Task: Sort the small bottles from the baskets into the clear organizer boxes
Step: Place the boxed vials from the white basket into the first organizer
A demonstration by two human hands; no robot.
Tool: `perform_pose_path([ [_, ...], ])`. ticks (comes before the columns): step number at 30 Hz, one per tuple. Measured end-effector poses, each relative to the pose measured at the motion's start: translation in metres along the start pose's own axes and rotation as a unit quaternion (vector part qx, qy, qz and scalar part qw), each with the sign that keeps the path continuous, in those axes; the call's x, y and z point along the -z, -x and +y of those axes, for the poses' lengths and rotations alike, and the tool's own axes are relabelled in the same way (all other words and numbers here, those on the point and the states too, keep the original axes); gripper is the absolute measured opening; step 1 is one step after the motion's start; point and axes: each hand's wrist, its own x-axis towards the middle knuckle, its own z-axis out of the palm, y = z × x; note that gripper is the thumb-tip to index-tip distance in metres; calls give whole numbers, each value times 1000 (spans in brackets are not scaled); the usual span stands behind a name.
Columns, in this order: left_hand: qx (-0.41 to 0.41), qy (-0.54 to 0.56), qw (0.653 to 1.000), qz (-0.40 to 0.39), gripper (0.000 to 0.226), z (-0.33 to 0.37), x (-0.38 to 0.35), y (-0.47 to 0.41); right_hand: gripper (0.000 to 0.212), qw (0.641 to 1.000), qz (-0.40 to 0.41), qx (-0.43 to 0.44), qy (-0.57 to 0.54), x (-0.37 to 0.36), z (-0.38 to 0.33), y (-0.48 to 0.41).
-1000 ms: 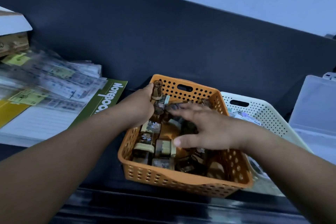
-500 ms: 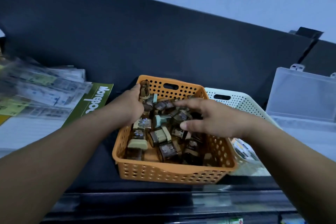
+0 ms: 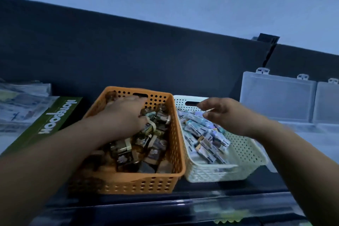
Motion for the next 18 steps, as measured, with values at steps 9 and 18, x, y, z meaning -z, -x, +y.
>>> perform_pose_path([
  [9,-113,24,992,-41,42,133,-39,-12,22,976,-84,69,188,20,73,9],
  [18,-69,-160,982,-67,10,168,-82,-35,11,913,-65,182,358,8,87,-17],
])
